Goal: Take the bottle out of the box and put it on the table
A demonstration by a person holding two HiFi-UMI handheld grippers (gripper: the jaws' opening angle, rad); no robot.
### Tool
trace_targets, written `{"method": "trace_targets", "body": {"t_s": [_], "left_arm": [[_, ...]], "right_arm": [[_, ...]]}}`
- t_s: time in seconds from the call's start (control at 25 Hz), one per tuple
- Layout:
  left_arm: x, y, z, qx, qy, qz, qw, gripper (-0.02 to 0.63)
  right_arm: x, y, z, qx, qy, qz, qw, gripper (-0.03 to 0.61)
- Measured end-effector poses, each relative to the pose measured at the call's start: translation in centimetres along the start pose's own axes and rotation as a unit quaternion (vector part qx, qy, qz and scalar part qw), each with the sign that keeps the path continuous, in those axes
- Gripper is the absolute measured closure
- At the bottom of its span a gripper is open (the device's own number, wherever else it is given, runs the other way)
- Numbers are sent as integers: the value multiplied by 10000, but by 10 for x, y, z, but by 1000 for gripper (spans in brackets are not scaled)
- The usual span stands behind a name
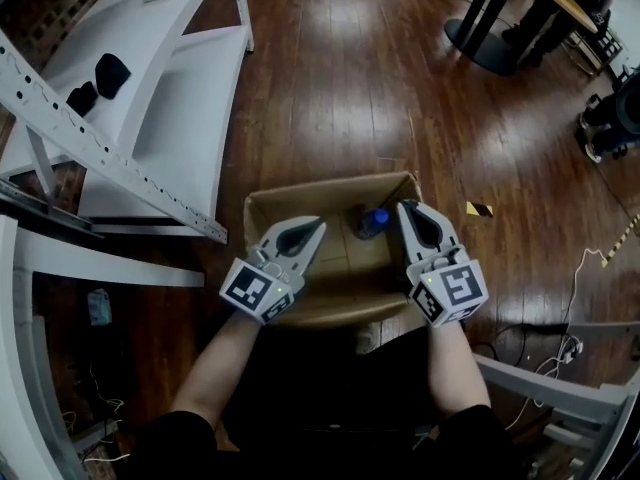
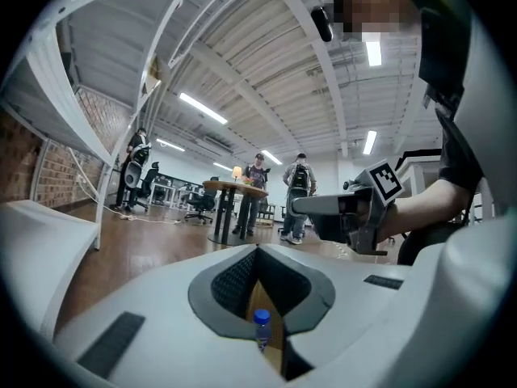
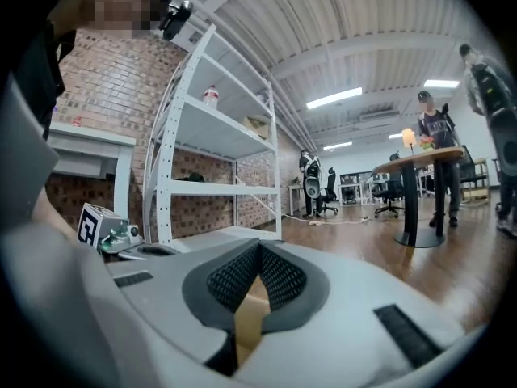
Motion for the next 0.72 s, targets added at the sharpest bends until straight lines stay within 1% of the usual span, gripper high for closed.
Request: {"method": "trace_targets", "body": {"t_s": [0.08, 0.24, 0.36, 0.48, 0.56, 0.64, 0.68, 0.72], "left_arm": [[-11, -7, -16, -184, 49, -2, 9998, 609], [-29, -20, -44, -508, 171, 142, 9985, 609], [-35, -23, -66, -622, 155, -7, 9979, 609], [-48, -27, -86, -708, 395, -59, 9967, 609], [-70, -31, -99, -864, 512, -38, 9949, 609], [-91, -36, -112, -974, 727, -42, 9926, 607], [-102, -38, -118, -1028, 858, -48, 9910, 599], [-113, -41, -123, -1086, 994, -58, 9891, 562]], "right_arm": [[-1, -6, 5, -82, 36, -37, 10000, 574], [1, -11, 19, -224, -55, -278, 9993, 574], [4, -14, 22, -242, -80, -307, 9992, 574], [1, -18, 28, -367, 45, -368, 9986, 574], [2, -23, 38, -541, 56, -411, 9977, 574], [5, -28, 49, -669, 26, -457, 9967, 574], [5, -31, 54, -710, 9, -536, 9960, 574], [5, -34, 59, -739, -6, -654, 9951, 574]]}}
Point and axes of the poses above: the fingertips, and each gripper's own axes: z backward along the fingers, y to its left, x out of its top, the point moved 9 cm from there along z, backward along the fingers, and after that the axes turned 13 degrees about -z, right-handed, at the moved point
